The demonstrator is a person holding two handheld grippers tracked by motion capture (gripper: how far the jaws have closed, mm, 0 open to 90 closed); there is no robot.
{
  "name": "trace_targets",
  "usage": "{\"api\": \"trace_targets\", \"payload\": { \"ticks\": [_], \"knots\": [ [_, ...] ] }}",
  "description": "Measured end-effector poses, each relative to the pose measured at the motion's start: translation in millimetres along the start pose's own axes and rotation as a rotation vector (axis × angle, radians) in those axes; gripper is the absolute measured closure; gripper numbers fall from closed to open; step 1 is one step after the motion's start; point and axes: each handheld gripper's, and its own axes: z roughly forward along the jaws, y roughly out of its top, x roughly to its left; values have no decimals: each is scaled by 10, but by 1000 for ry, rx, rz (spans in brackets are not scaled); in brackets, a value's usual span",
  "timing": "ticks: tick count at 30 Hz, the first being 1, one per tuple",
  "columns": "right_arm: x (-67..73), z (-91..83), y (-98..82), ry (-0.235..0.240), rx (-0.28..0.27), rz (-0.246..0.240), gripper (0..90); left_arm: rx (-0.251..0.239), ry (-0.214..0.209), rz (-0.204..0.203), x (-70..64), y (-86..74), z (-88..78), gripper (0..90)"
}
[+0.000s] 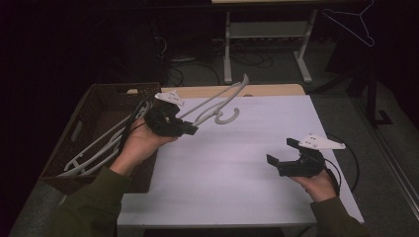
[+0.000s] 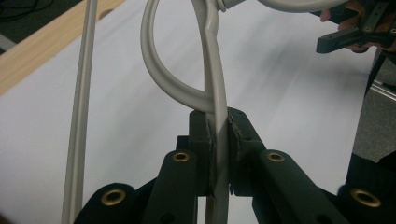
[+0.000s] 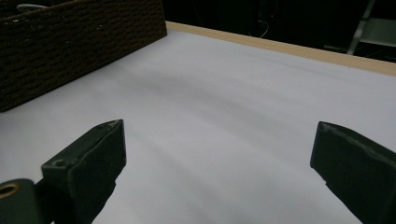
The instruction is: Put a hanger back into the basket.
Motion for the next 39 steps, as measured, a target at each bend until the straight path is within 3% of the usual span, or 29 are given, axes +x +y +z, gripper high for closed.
{"api": "trace_targets", "payload": {
  "ticks": [6, 11, 17, 25, 32, 39],
  "knots": [
    [2, -2, -1, -2, 0, 0, 30, -15, 39, -9, 111, -28, -248, 822],
    [-1, 3, -4, -4, 1, 3, 30, -33, 74, -25, 242, -145, -480, 822],
    [-11, 12, -10, -10, 3, 0, 30, -42, 117, -61, 424, -350, -748, 822],
    [-13, 19, -14, -18, 9, 2, 30, -13, 175, -96, 595, -694, -1038, 822],
    [-12, 43, -15, -20, 14, -2, 30, 11, 219, -139, 709, -1014, -1222, 822],
    [-16, 62, -21, -18, 21, -1, 31, 1, 254, -190, 801, -1270, -1380, 822]
  ]
}}
